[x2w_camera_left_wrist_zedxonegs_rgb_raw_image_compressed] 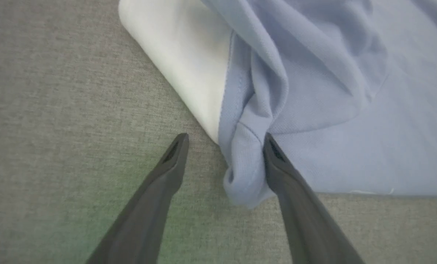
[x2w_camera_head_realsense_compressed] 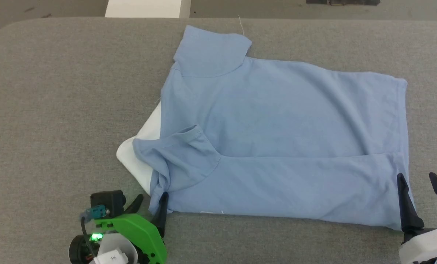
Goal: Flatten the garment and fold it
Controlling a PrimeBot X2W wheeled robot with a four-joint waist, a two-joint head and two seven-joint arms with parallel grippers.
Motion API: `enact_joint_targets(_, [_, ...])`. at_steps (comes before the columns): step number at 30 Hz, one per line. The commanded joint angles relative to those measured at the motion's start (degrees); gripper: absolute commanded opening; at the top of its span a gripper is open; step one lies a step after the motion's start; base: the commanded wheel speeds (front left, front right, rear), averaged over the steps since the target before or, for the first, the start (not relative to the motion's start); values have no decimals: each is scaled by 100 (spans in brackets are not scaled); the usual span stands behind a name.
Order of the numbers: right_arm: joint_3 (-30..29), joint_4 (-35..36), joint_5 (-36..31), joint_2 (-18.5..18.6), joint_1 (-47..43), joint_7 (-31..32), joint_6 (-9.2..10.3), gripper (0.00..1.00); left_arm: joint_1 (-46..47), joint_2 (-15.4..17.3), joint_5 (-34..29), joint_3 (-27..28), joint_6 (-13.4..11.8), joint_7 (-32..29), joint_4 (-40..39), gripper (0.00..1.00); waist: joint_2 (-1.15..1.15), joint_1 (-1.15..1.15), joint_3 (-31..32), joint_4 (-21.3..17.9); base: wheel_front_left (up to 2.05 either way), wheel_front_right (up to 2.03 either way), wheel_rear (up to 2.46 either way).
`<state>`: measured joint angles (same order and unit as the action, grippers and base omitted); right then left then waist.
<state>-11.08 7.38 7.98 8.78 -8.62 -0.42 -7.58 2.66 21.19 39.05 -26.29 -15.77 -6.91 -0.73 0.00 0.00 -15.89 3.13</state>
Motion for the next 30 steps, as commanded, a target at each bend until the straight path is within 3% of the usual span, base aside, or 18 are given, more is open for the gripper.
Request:
enact_joint_targets(1, [9,-24,22,28,112,10,9,100,125,18,85,16,-18,-92,20,100,0,0,-118,-43,0,0,0])
enact_joint_targets(5, [20,-63,38,57,135,32,9,100,180,19,288,-107,66,-538,110,100,0,0,-222,-56,0,0,0])
enact_joint_targets(6, [24,-67,41,65,146,30,9,100,196,29,303,-135,71,-617,141,84,0,0,-236,-59,0,0,0])
enact_joint_targets(7, [28,-71,44,74,161,32,9,100,214,39,309,-160,80,-677,171,35,0,0,-249,-61,0,0,0])
enact_joint_targets(8, [36,-73,46,90,187,44,9,100,236,32,334,-166,92,-709,201,0,0,0,-262,-62,0,0,0])
enact_joint_targets(13, [200,-33,75,341,345,192,9,100,294,59,410,-147,243,-673,164,0,0,0,-283,-57,0,0,0])
enact_joint_targets(18, [259,90,401,639,504,666,9,100,207,131,405,92,144,-381,-21,0,0,0,-292,-50,0,0,0])
enact_joint_targets(24, [35,285,836,856,296,1920,9,100,99,139,312,265,-88,-114,-260,0,0,0,-386,13,0,0,0])
enact_joint_targets(30, [-32,389,1143,700,-89,3025,9,100,117,95,286,179,-80,-109,-332,0,0,0,-472,71,0,0,0])
